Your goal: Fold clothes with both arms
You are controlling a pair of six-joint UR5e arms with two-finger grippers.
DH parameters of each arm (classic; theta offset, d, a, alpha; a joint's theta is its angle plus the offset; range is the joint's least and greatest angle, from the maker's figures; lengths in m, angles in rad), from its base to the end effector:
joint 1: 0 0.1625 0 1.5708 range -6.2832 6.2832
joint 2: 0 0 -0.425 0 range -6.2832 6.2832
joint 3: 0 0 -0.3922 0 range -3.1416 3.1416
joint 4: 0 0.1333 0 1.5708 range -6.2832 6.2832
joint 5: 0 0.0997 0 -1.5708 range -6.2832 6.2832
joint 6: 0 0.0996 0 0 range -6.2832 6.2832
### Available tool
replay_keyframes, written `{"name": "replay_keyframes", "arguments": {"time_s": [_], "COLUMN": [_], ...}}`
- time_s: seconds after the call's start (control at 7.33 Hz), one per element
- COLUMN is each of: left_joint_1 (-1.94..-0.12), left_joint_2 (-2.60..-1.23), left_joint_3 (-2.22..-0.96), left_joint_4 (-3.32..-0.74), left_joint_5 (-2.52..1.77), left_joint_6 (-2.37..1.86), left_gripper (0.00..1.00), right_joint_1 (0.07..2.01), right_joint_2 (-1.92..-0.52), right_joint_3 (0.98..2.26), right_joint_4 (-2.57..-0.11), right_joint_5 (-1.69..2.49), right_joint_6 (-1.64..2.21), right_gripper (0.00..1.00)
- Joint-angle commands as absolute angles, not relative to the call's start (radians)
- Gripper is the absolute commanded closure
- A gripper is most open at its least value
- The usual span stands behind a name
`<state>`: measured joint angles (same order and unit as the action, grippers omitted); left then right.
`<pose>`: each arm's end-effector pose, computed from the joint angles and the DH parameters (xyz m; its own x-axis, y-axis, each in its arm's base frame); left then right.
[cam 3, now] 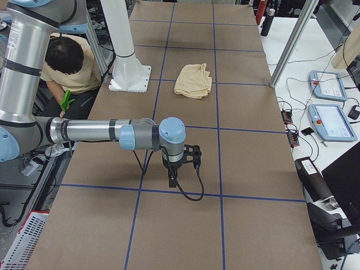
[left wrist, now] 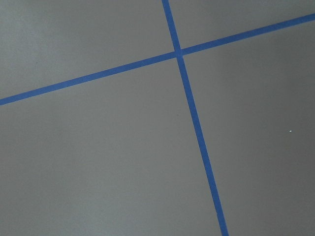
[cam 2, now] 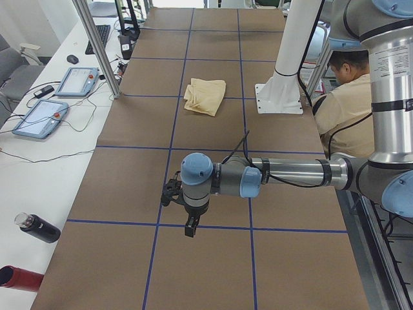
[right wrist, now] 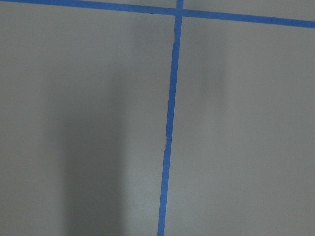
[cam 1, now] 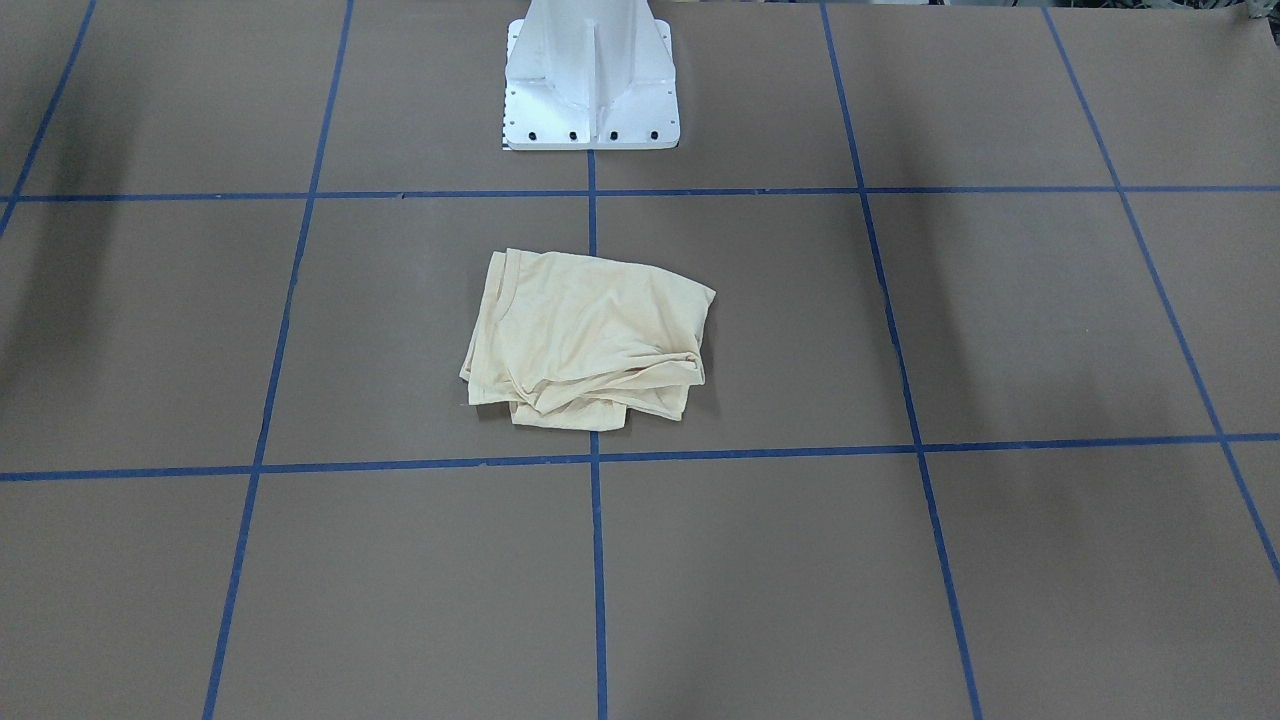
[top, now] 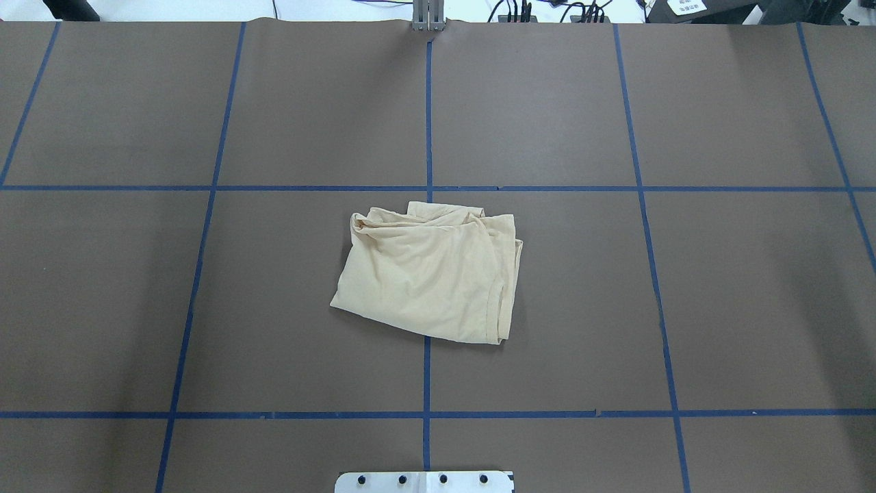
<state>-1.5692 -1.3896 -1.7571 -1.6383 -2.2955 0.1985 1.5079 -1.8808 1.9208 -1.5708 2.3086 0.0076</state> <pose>-0.0666 -0.4206 0.6457 0.7336 0.2450 -0.6339 -0.1492 0.9681 0.2015 0.0432 -0.3682 0.6212 0.7373 -0.0658 0.6724 0.0572 0.9978 0.0349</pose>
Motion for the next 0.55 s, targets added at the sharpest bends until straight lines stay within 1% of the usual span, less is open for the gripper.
{"name": "replay_keyframes", "arguments": {"time_s": [0.0, 0.41], "left_joint_1": [-1.569, -1.569], "left_joint_2": [-1.388, -1.385], "left_joint_3": [-1.756, -1.756], "left_joint_4": [-1.638, -1.637], "left_joint_5": [-2.296, -2.295], "left_joint_6": [0.198, 0.198], "left_gripper": [0.00, 0.00], "right_joint_1": [1.508, 1.508], "right_joint_2": [-1.875, -1.870], "right_joint_3": [1.917, 1.919], "right_joint_4": [-1.569, -1.569], "right_joint_5": [2.309, 2.306], "right_joint_6": [0.008, 0.020], "right_gripper": [0.00, 0.00]}}
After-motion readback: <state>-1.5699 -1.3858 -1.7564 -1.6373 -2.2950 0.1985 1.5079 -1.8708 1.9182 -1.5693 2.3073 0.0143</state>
